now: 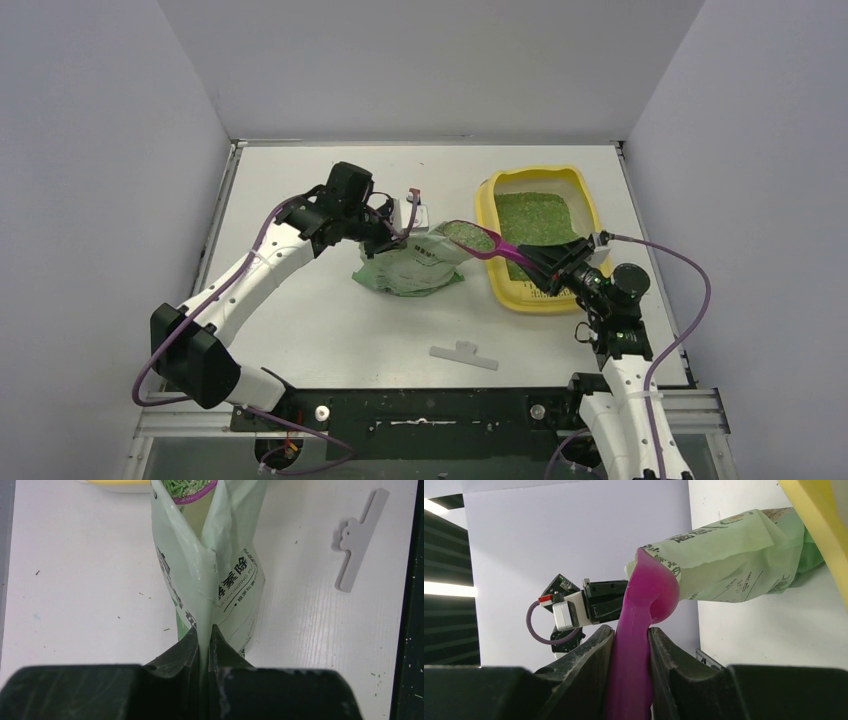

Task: Fill the litter box with clean litter
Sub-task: 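Scoop the cat litter from the cat litter bag, then pour the cat litter into the litter box.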

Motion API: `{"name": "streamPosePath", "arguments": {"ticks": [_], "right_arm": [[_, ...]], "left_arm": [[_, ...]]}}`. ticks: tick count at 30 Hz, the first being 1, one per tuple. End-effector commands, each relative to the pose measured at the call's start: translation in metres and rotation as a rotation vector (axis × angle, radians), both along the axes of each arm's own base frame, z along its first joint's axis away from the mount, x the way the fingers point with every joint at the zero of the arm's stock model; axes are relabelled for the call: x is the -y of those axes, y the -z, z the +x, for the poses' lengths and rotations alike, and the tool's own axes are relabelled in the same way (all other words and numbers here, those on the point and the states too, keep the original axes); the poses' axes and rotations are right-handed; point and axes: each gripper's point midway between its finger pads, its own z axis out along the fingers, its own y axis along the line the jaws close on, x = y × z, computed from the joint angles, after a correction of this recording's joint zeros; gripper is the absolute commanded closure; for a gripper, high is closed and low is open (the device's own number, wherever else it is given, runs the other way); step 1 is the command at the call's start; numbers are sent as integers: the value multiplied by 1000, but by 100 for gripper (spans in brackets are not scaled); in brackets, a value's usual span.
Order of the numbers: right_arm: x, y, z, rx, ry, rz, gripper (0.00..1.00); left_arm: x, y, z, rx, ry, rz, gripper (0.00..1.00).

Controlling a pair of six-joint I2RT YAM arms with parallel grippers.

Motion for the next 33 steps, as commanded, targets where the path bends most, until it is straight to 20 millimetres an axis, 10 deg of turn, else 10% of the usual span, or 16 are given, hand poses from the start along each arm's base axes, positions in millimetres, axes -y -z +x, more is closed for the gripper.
{"name": "streamPosePath", "arguments": {"ticks": [1, 17, 33], "right_arm": [[2, -42, -5, 141, -8, 5, 100], [25, -69, 12, 205, 50, 40, 100], [98, -38, 50, 156, 262, 13, 100]], "left_arm": [[5, -14, 9, 38, -15, -43, 100], [5, -11, 12, 38, -44, -53, 100], [-2, 4, -7, 35, -50, -87, 100]]}}
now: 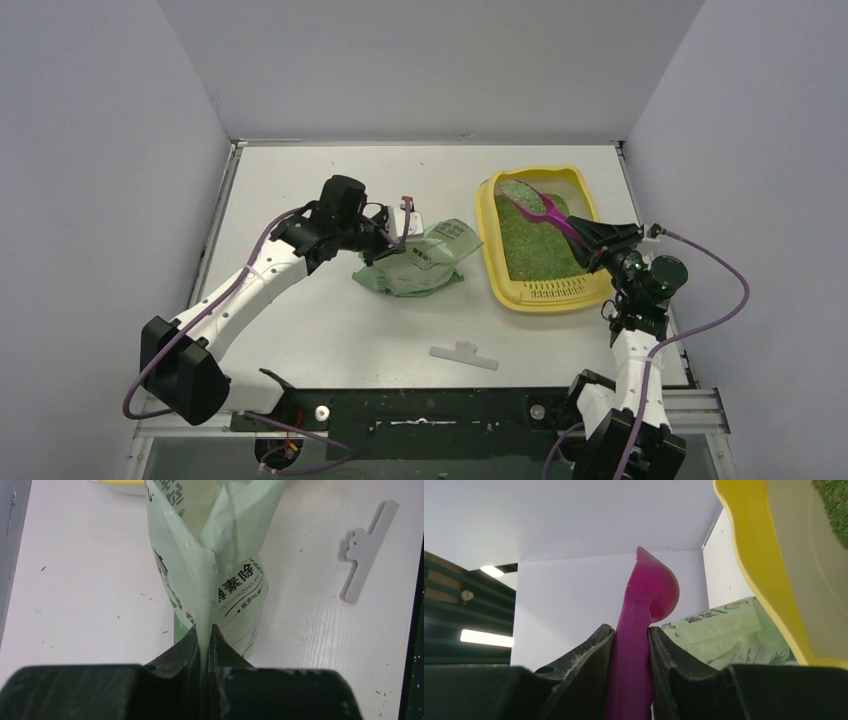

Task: Fill the litter box with clean litter
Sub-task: Pour the cat litter into the litter box.

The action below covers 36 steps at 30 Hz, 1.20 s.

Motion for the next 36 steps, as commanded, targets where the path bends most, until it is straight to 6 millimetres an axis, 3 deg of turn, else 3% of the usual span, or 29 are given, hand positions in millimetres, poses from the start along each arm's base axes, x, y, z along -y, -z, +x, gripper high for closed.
{"name": "streamPosePath", "arguments": {"ticks": [1, 8, 14, 22, 24, 25, 27, 36], "right_arm": [[17, -14, 1, 90, 38, -73, 100], [49, 23, 6, -51, 129, -159, 100], [61, 49, 2, -189, 143, -309, 100], [73, 51, 15, -208, 164, -330, 100], [78, 52, 19, -215, 175, -345, 100], [79, 53, 21, -219, 178, -350, 100], [80, 53, 26, -220, 180, -364, 100], [68, 52, 61, -201, 165, -404, 100]], "left_arm": [[0, -1, -6, 4, -2, -35, 100], [5, 6, -10, -1, 1, -39, 100], [4, 1, -10, -6, -16, -31, 72], [-1, -13, -4, 8, -89, -42, 55], [-3, -17, 2, 21, -132, -49, 44], [-4, -19, 4, 23, -151, -54, 28], [-5, -25, 6, 34, -173, -64, 17], [-18, -47, 17, 104, -307, -103, 12]]}}
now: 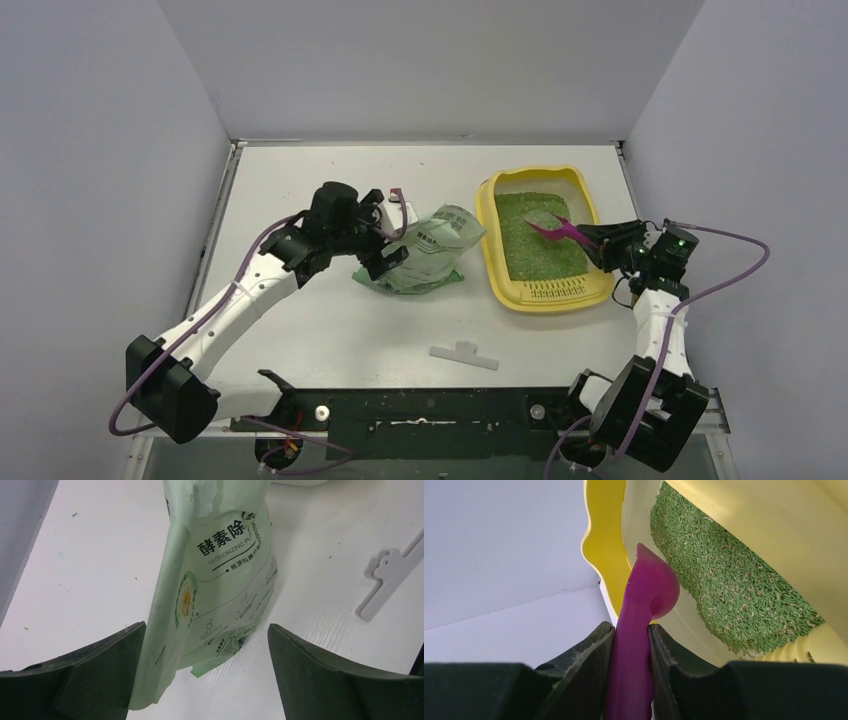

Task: Fill the litter box with clean litter
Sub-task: Pour the cat litter into the litter box.

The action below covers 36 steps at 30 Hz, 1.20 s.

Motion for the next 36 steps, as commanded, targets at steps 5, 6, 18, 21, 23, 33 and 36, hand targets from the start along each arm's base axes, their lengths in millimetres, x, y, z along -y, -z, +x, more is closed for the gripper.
{"name": "streamPosePath", "arguments": {"ticks": [5, 6, 18, 21, 23, 33, 36], "right_arm": [[-5, -44, 53, 162, -2, -107, 100], [-6, -45, 59, 164, 1, -113, 100], [-19, -44, 108, 131, -8, -165, 100], [-20, -41, 115, 127, -1, -171, 100], [-18, -38, 119, 120, 10, -179, 100], [-3, -31, 118, 73, 84, -238, 100], [2, -30, 114, 58, 112, -254, 100]], "left_arm": [[-2, -52, 15, 143, -130, -105, 11], [-3, -53, 14, 152, -127, -101, 11], [-6, -52, 4, 177, -113, -72, 10], [-4, -51, 2, 176, -105, -71, 10], [-3, -51, 2, 181, -104, -68, 10], [-7, -51, 4, 195, -123, -44, 9], [-5, -51, 3, 193, -115, -46, 9]]}}
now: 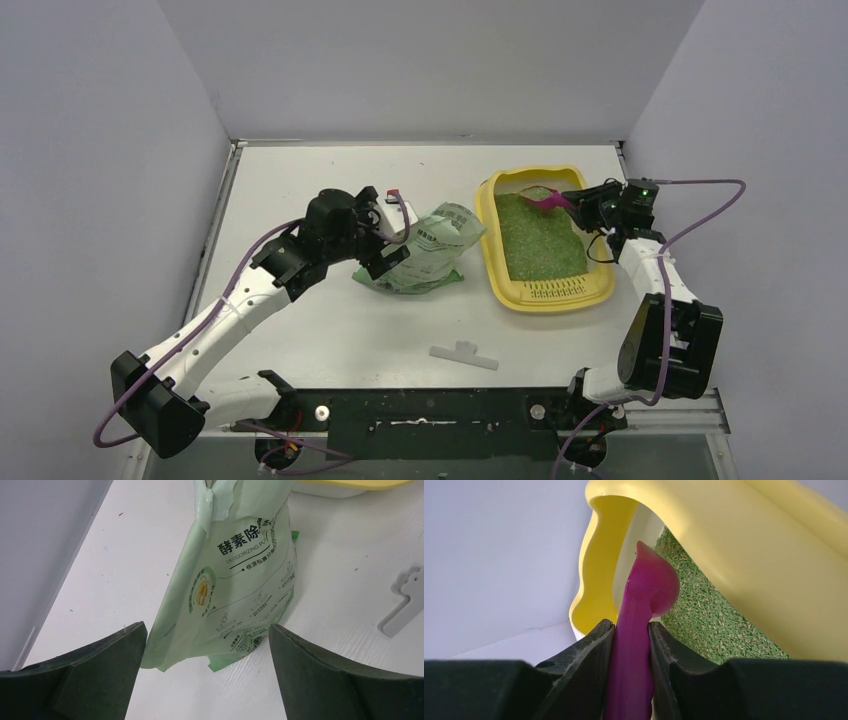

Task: Fill the litter box with clean litter
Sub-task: Pour the cat litter into the litter box.

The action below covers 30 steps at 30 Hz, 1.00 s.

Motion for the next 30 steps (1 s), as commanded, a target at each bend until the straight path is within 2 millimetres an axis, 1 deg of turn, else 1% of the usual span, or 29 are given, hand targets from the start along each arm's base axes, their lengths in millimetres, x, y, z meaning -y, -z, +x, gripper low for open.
{"name": "streamPosePath", "arguments": {"ticks": [1, 6, 10, 15, 20, 26, 30], "right_arm": [[16, -41, 7, 105, 67, -85, 100], [28, -41, -3, 107, 128, -81, 100], [34, -42, -12, 112, 154, -70, 100], [39, -43, -29, 111, 173, -61, 100], [41, -42, -51, 94, 187, -82, 100], [28, -36, -78, 71, 148, -89, 100], [11, -29, -101, 43, 66, -90, 100]], "left_arm": [[5, -22, 1, 64, 11, -41, 9], [4, -22, 1, 69, 6, -38, 9], [5, -20, 1, 68, 12, -32, 9], [6, -20, 0, 67, 15, -29, 9], [6, -18, 1, 64, 15, -27, 9], [6, -18, 1, 62, 13, -22, 9], [4, -17, 2, 72, 0, -21, 9]]}}
